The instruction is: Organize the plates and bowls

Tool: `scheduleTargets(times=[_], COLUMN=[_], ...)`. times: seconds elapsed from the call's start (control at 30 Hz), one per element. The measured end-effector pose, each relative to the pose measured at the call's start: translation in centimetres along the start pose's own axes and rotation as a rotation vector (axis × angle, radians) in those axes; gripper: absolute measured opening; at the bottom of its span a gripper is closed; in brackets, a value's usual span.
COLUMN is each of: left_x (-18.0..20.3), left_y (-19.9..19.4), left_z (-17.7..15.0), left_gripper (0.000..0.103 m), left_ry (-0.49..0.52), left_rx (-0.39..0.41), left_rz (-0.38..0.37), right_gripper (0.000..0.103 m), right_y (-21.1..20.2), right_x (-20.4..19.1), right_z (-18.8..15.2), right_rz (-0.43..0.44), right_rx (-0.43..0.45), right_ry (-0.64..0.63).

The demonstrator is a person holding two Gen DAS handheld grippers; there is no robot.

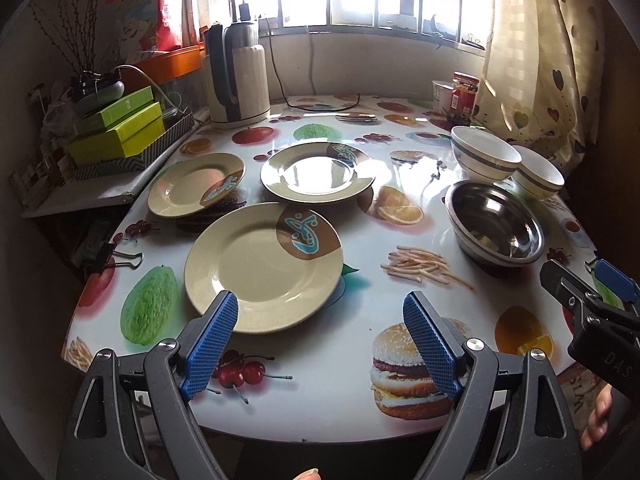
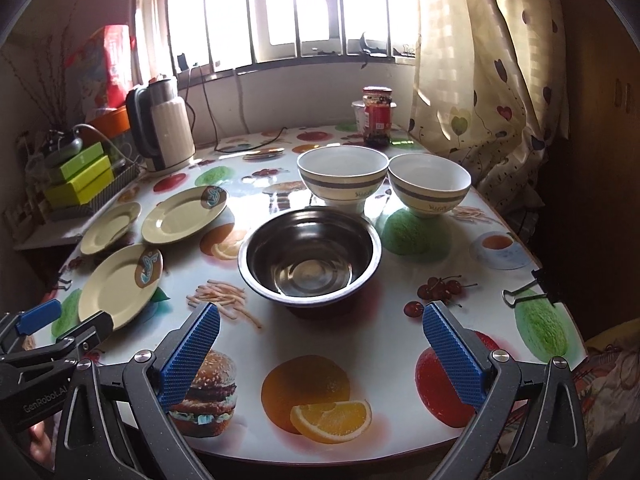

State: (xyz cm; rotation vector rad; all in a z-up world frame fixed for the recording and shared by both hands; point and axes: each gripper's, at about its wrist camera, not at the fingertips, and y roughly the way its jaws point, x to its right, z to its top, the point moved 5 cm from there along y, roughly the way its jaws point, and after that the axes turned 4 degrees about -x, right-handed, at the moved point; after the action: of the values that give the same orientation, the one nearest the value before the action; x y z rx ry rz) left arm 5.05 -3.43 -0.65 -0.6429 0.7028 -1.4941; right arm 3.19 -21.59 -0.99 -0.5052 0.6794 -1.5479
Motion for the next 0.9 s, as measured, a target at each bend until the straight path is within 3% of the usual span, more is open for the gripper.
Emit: scheduleTargets(times=[0.2,0.47,0.9], left_x=[0.1,0.5,0.8], left_y=[0.7,1.5,2.2], left_z=[0.5,1.0,1.0], left_gripper=[0.085,0.085,0.085], left_ry=[0.012,0.02,0.025], left_rx=[-0.014,-0.022,-0.034], left_rz=[-0.014,-0.041,-0.054], right_gripper=[0.103,0.103,0.103], right_y=[0.7,0.5,0.8], right_x=[0.0,-0.1,0.1], right_z=[0.5,1.2,1.4], right_rz=[-0.025,-0.067,-0.07], right_rx=[-0.009,0.042,0.044], right_ry=[0.017,0.003,0.0])
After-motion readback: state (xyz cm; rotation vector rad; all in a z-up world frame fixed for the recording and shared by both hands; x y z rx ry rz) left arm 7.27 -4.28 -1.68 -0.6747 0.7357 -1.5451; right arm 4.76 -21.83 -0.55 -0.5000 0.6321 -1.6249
